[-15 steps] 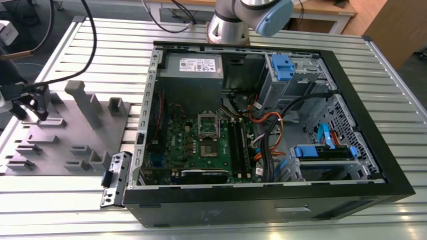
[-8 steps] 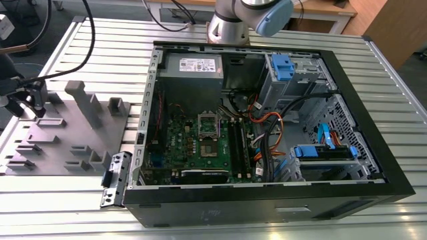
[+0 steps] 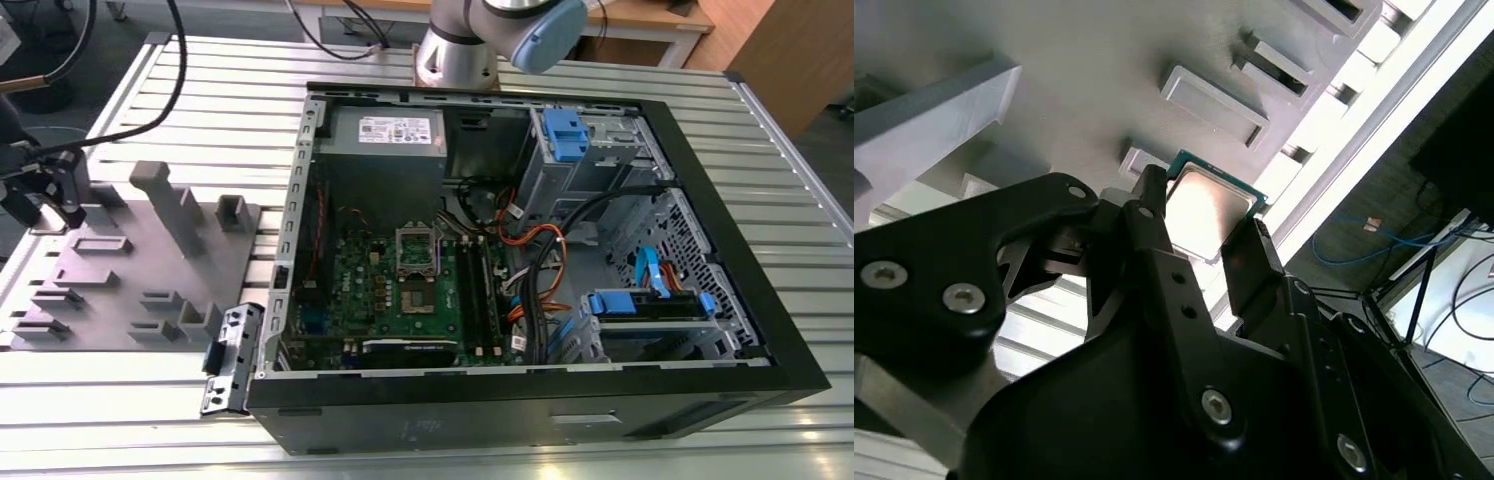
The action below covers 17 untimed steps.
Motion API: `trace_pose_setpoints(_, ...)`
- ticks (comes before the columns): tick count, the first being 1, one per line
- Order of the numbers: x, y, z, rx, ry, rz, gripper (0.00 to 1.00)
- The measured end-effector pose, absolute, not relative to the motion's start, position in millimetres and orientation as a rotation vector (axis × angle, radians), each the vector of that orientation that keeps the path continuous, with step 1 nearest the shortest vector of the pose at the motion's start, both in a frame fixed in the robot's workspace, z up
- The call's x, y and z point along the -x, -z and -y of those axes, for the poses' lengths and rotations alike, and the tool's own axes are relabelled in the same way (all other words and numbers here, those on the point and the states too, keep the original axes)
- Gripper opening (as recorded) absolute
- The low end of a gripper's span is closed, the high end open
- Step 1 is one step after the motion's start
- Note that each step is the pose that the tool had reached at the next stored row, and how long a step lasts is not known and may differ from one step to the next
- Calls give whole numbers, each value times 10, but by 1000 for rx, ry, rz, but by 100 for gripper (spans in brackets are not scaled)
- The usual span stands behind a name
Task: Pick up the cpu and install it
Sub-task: 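Pick up the cpu and move it towards the insertion slot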
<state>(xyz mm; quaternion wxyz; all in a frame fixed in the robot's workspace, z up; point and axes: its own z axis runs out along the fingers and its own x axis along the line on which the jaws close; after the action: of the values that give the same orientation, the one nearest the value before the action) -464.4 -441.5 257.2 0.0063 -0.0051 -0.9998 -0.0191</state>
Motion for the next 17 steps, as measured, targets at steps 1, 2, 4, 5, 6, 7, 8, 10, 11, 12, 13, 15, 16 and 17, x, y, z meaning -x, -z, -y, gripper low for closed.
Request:
trace_pose_setpoints(1, 4643, -2587, 4415, 16, 60, 3128, 47)
trace_pose_setpoints(2, 4643, -2602, 4415, 16, 60, 3128, 47)
trace_pose_setpoints(4, 4643, -2633, 4415, 16, 60, 3128, 47)
trace_pose_setpoints(5, 4643, -2648, 4415, 16, 60, 3128, 47)
trace_pose_setpoints(6, 4643, -2663, 4415, 16, 60, 3128, 47)
trace_pose_setpoints(7, 4643, -2678, 4415, 16, 60, 3128, 47)
trace_pose_setpoints(8, 4643, -2694, 4415, 16, 60, 3128, 47)
trace_pose_setpoints(10, 4643, -2734, 4415, 16, 60, 3128, 47)
trace_pose_setpoints(11, 4643, -2756, 4415, 16, 60, 3128, 47)
trace_pose_setpoints(12, 4643, -2780, 4415, 16, 60, 3128, 47)
trace_pose_setpoints(13, 4643, -2804, 4415, 16, 60, 3128, 47)
trace_pose_setpoints(15, 4643, -2857, 4415, 16, 60, 3128, 47)
trace_pose_setpoints(16, 4643, -2885, 4415, 16, 60, 3128, 47)
trace_pose_setpoints(17, 4643, -2912, 4415, 16, 60, 3128, 47)
